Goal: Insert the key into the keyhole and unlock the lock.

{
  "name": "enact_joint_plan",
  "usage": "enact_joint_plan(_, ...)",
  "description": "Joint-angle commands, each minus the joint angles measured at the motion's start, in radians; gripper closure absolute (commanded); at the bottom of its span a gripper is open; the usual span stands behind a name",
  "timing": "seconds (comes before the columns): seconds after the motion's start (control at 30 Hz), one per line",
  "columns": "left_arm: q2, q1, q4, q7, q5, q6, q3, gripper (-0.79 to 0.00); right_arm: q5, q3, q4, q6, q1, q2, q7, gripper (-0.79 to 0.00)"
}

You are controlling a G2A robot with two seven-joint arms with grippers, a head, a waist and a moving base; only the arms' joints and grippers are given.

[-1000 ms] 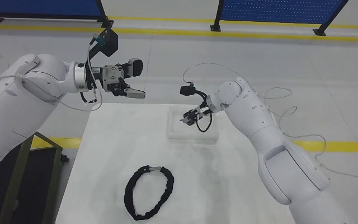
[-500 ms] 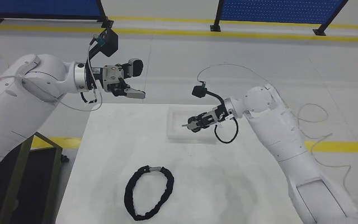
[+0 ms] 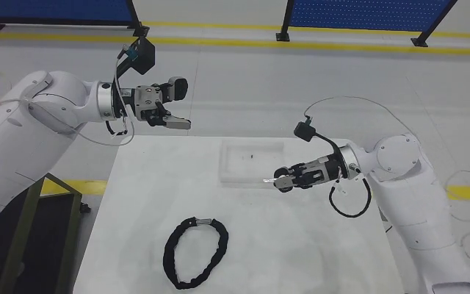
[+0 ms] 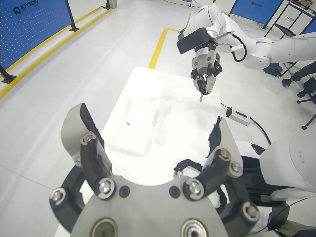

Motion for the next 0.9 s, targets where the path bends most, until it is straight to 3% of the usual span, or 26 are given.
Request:
enact_joint_plan(0.0, 0.000, 0.000, 0.000, 0.000, 0.000, 0.000, 0.000, -0.785, 0.034, 0.007, -0.006, 0.000, -0.010, 0.020, 0.000, 0.000)
enact_joint_plan(0.13, 0.000, 0.000, 0.000, 0.000, 0.000, 0.000, 0.000, -0.785, 0.092, 0.002, 0.014, 0.000, -0.015, 0.048, 0.000, 0.000)
enact_joint_plan(0.77, 0.000, 0.000, 0.000, 0.000, 0.000, 0.000, 0.000, -0.785, 0.092, 0.002, 0.014, 0.000, -0.015, 0.048, 0.000, 0.000)
enact_joint_plan(0.87, 0.001, 0.023, -0.014, 0.009, 0.034, 0.039, -0.010, -0.785, 0.092, 0.002, 0.014, 0.000, -0.015, 0.048, 0.000, 0.000)
